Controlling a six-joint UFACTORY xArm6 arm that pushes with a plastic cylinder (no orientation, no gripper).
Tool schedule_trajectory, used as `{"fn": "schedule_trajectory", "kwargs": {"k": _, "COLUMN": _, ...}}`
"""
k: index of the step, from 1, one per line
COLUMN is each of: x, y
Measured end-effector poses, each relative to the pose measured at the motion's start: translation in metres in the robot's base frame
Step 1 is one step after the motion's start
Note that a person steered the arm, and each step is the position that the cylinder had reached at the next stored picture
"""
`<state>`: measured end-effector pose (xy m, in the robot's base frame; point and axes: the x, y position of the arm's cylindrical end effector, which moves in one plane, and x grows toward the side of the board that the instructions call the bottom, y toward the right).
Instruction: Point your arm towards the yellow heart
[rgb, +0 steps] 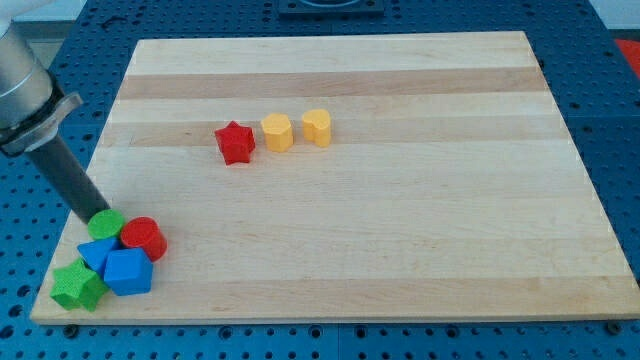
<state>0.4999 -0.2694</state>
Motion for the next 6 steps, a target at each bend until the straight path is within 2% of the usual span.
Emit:
{"fn": "schedule_trajectory", "kwargs": {"k": 1, "x": -0.036, "y": 0.033}}
{"fn": "schedule_trajectory", "kwargs": {"k": 3, "x": -0.031, "y": 0.218}}
{"fn": "schedule_trajectory", "kwargs": {"k": 4, "x": -0.065, "y": 0.299}}
{"fn": "schedule_trajectory", "kwargs": {"k": 5, "x": -0.128, "y": 0.329}}
{"fn": "schedule_trajectory", "kwargs": {"k": 6, "x": -0.168, "y": 0.287}}
